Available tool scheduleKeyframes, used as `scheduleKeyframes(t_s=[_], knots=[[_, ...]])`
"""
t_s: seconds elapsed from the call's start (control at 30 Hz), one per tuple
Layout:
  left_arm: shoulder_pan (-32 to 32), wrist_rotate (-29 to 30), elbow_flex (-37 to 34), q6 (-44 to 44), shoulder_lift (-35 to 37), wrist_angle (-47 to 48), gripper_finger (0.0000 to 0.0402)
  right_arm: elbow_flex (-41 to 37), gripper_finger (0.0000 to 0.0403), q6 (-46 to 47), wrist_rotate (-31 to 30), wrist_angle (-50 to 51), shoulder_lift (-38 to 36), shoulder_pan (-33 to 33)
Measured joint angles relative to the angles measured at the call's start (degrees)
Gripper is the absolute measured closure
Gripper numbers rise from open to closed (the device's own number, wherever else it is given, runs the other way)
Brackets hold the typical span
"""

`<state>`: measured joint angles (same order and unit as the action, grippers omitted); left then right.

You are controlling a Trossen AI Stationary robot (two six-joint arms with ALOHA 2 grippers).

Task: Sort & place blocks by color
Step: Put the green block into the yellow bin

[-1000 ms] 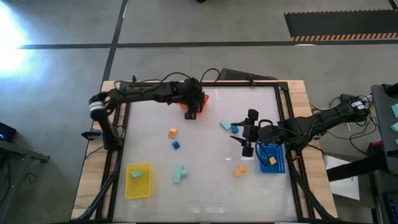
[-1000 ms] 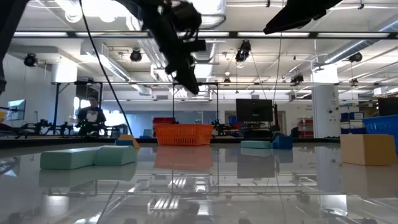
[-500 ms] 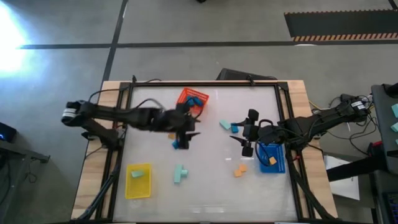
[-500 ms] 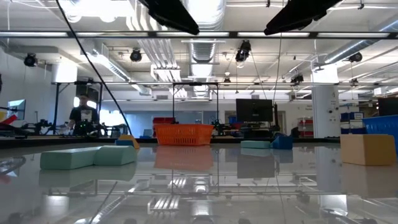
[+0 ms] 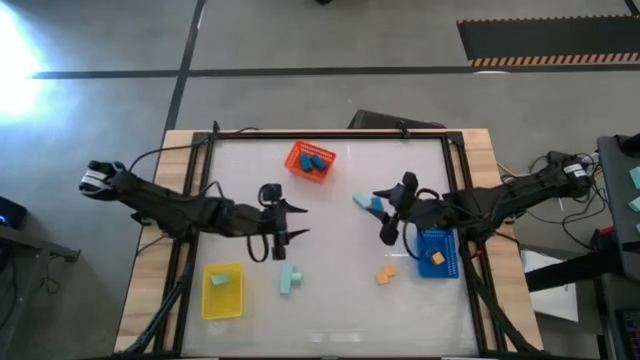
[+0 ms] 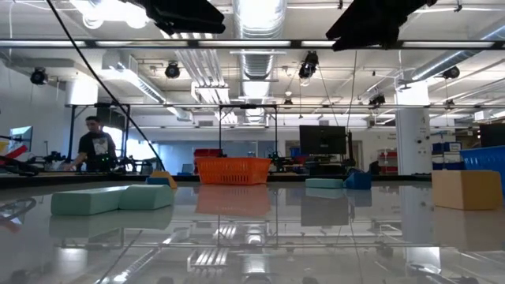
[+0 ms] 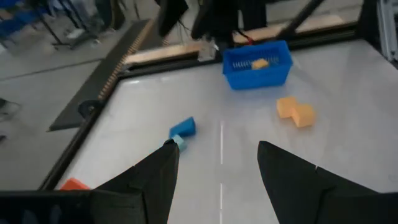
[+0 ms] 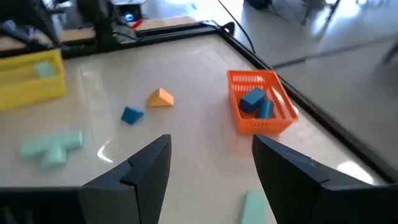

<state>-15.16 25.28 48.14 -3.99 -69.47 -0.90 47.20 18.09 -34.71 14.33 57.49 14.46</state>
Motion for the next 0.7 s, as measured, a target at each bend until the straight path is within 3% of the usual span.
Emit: scheduleKeyframes(t_s=[0.23, 0.7], knots=[[0.2, 6.8, -6.2, -4.1, 3.1, -8.1, 0.0199, 1.5, 0.019, 6.6, 0.4, 0.3, 3.8, -4.9], [0.2, 6.9, -8.0, -5.4, 4.1, -11.0, 0.0199, 5.2, 0.0209, 8.7, 13.2, 3.9, 16.2, -18.0]])
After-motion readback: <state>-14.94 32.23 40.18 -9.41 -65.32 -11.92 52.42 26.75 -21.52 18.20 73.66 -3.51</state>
